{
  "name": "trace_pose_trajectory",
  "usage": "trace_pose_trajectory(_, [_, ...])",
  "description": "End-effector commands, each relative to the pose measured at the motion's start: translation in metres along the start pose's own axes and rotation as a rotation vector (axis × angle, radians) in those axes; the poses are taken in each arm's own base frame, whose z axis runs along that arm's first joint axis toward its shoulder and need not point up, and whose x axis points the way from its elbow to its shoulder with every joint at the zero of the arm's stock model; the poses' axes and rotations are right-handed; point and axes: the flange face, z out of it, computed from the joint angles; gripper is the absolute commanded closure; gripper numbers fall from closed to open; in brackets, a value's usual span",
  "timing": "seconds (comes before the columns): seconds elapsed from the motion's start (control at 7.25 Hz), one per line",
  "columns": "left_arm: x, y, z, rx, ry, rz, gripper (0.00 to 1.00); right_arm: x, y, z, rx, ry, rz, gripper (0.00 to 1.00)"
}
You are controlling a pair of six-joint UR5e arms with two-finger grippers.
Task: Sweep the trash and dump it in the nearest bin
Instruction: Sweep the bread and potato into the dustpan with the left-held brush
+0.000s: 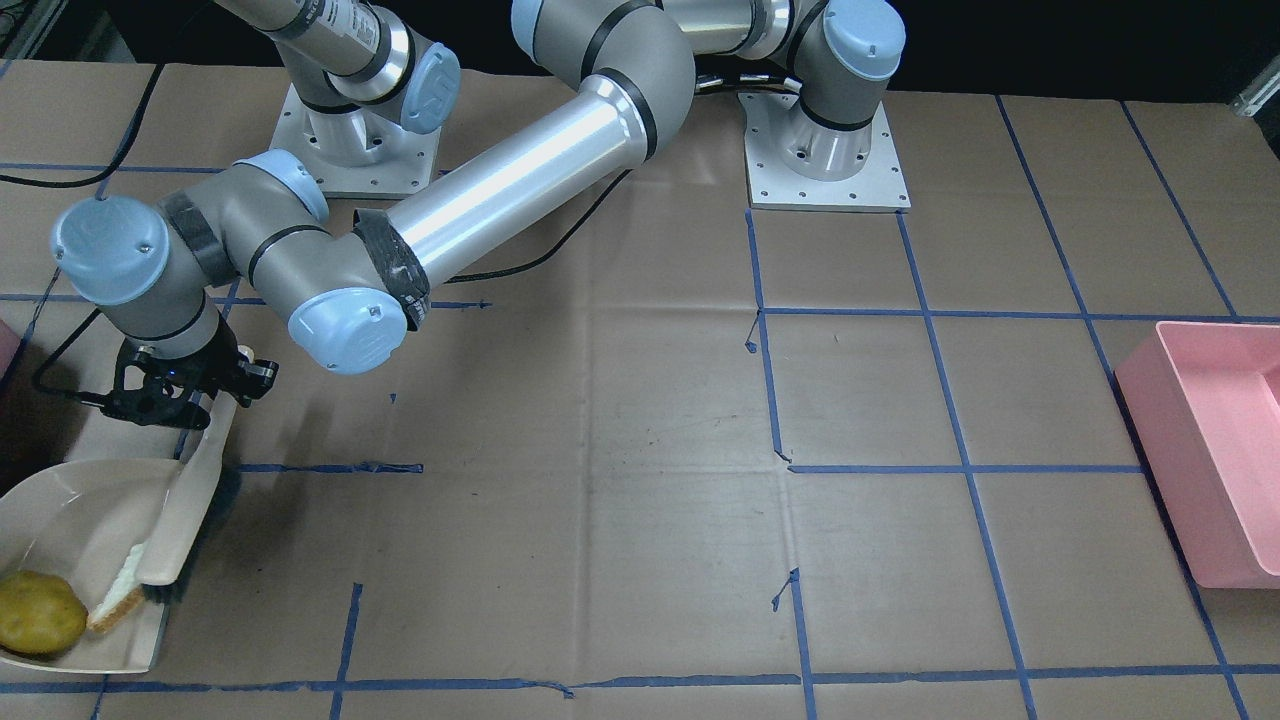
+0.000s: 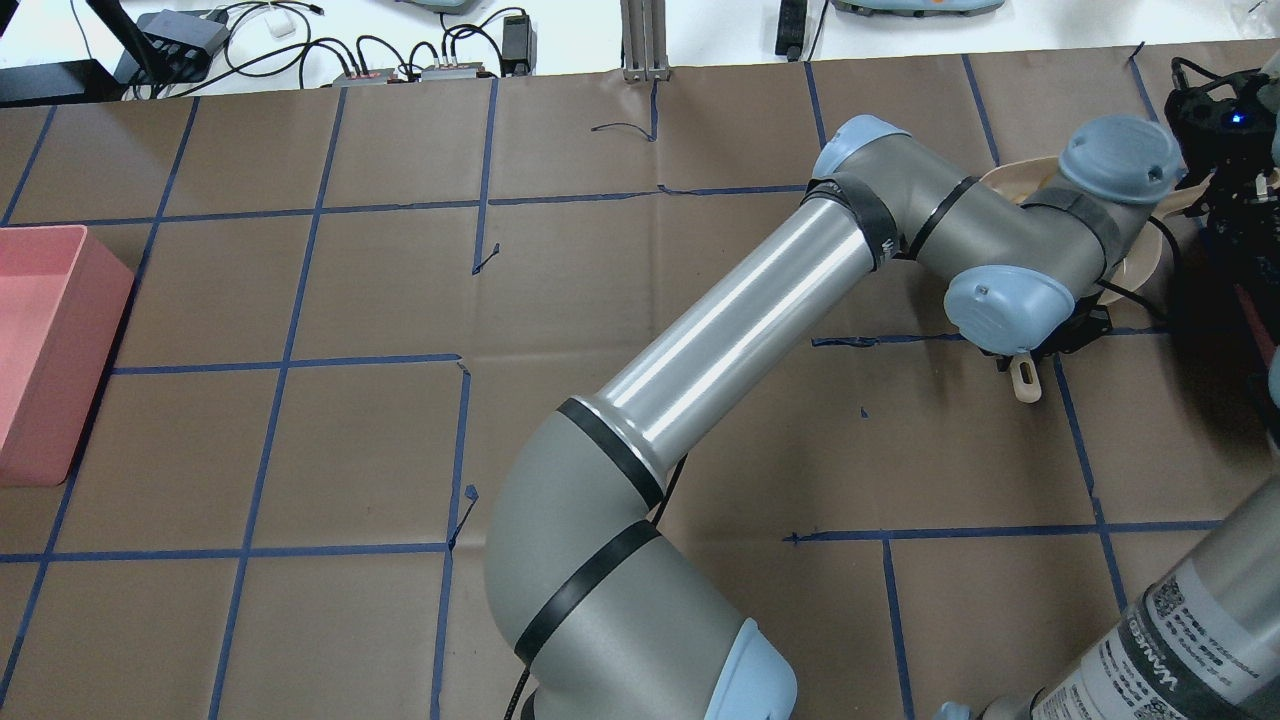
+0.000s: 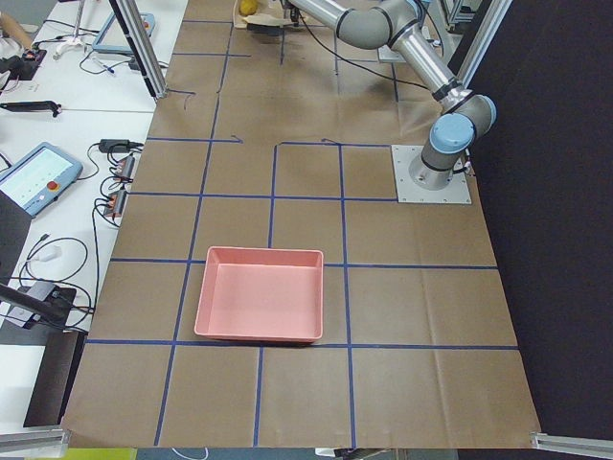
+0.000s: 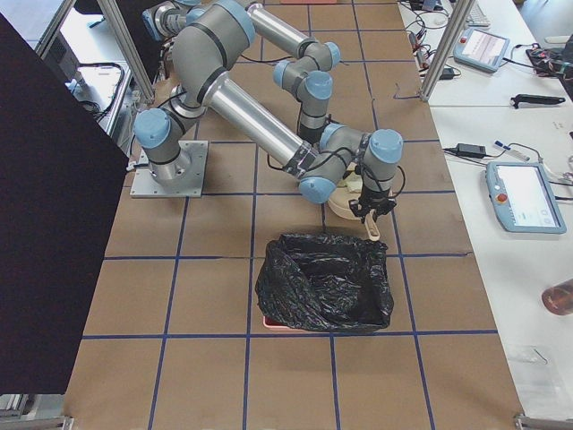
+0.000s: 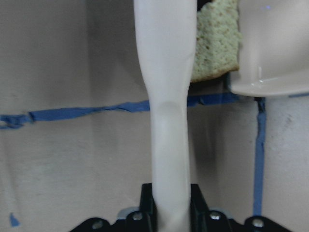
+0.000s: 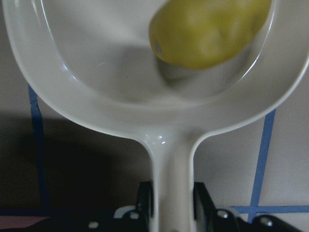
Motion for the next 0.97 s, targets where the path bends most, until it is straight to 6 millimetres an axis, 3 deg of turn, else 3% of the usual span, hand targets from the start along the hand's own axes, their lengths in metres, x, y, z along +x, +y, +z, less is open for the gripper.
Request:
trace_pose_trajectory(0.0, [0.016,0.008,-0.002,-0.005,0.058,-0.001,1.00,0.000,0.000,0.000,0.000,0.000,0.000,1.00])
trace_pose_trajectory(0.83, [0.046,0.013,-0.014,-0.057,0.332,-0.136,1.00,0.000,0.000,0.000,0.000,0.000,0.000,1.00])
